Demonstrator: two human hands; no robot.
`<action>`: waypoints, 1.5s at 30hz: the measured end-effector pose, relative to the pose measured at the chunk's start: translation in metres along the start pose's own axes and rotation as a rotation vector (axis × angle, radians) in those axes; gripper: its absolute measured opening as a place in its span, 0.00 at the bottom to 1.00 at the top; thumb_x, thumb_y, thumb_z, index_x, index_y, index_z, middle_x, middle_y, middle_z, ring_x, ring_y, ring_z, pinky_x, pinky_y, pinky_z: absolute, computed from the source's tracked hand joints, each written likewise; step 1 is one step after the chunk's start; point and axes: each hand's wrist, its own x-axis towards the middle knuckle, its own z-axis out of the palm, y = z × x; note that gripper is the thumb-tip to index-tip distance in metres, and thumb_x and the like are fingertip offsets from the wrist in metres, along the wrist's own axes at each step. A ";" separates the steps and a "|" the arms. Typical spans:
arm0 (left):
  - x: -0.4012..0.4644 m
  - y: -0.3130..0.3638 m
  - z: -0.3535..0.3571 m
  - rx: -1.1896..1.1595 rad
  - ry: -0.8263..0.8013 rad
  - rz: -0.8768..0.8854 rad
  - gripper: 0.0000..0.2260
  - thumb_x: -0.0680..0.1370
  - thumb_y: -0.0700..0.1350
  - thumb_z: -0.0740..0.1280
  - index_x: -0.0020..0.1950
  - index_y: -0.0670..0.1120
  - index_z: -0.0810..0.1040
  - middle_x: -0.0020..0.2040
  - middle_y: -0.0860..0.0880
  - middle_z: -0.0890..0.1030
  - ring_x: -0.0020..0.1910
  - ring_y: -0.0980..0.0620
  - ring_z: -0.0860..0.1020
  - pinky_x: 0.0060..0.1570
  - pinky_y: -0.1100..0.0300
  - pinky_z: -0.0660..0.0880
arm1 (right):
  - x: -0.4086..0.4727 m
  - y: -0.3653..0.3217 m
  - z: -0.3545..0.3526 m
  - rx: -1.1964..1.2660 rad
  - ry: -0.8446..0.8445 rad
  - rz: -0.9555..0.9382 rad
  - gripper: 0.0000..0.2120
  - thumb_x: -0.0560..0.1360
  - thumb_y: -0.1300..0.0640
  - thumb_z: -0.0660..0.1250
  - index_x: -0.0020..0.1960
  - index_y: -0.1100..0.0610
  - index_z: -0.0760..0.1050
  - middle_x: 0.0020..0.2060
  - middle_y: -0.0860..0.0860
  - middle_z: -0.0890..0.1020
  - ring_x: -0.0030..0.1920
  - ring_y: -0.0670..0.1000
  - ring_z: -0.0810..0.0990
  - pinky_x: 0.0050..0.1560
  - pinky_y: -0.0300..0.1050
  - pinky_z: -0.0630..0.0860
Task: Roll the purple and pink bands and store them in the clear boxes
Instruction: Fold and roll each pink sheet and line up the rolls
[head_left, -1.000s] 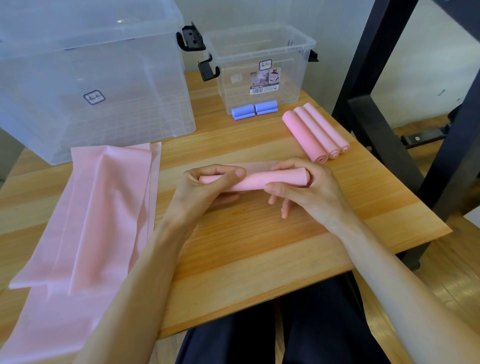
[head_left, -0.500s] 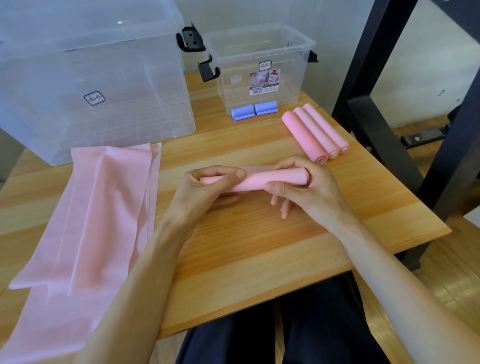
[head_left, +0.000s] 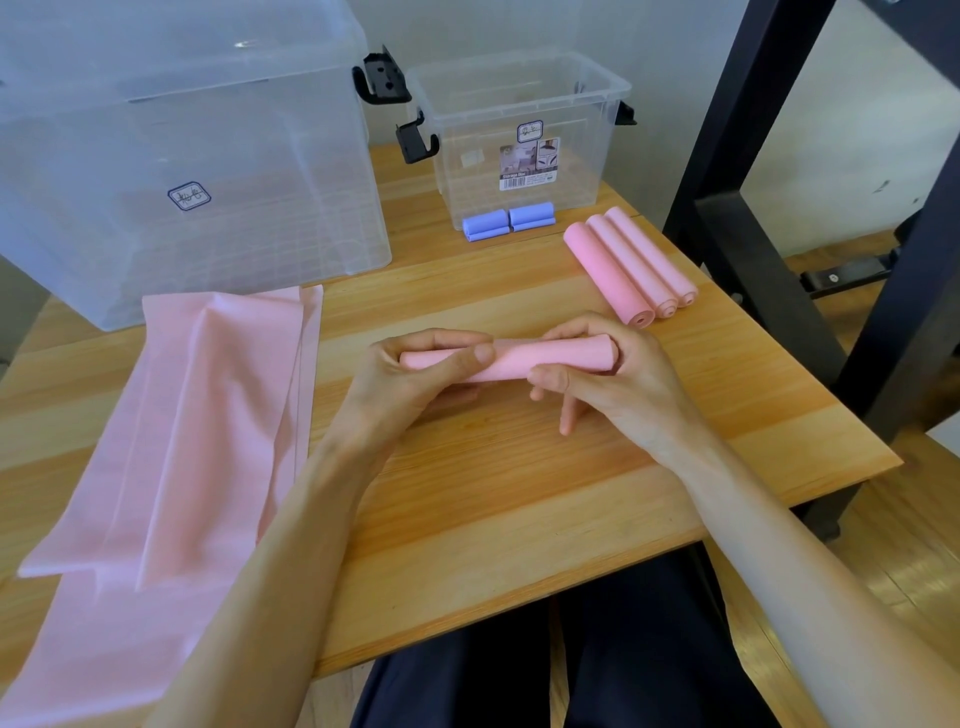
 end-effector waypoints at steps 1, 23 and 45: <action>-0.001 0.000 0.000 0.023 0.004 0.026 0.15 0.61 0.53 0.78 0.45 0.51 0.87 0.47 0.47 0.87 0.48 0.52 0.84 0.52 0.59 0.81 | 0.000 0.000 0.000 0.015 0.000 0.010 0.11 0.71 0.60 0.74 0.51 0.62 0.79 0.35 0.56 0.85 0.25 0.51 0.80 0.29 0.44 0.78; 0.001 -0.002 -0.001 0.024 0.035 0.040 0.10 0.63 0.52 0.77 0.42 0.50 0.87 0.47 0.48 0.87 0.49 0.53 0.83 0.53 0.59 0.80 | 0.000 0.002 0.000 0.029 -0.012 -0.030 0.17 0.68 0.58 0.76 0.55 0.59 0.80 0.40 0.55 0.86 0.29 0.51 0.82 0.30 0.43 0.80; -0.003 0.001 0.003 0.091 0.041 0.108 0.11 0.64 0.51 0.77 0.45 0.51 0.87 0.46 0.52 0.87 0.44 0.57 0.82 0.49 0.64 0.78 | 0.002 0.000 -0.001 0.083 0.011 0.036 0.10 0.73 0.56 0.72 0.48 0.62 0.80 0.29 0.59 0.82 0.23 0.53 0.78 0.26 0.43 0.76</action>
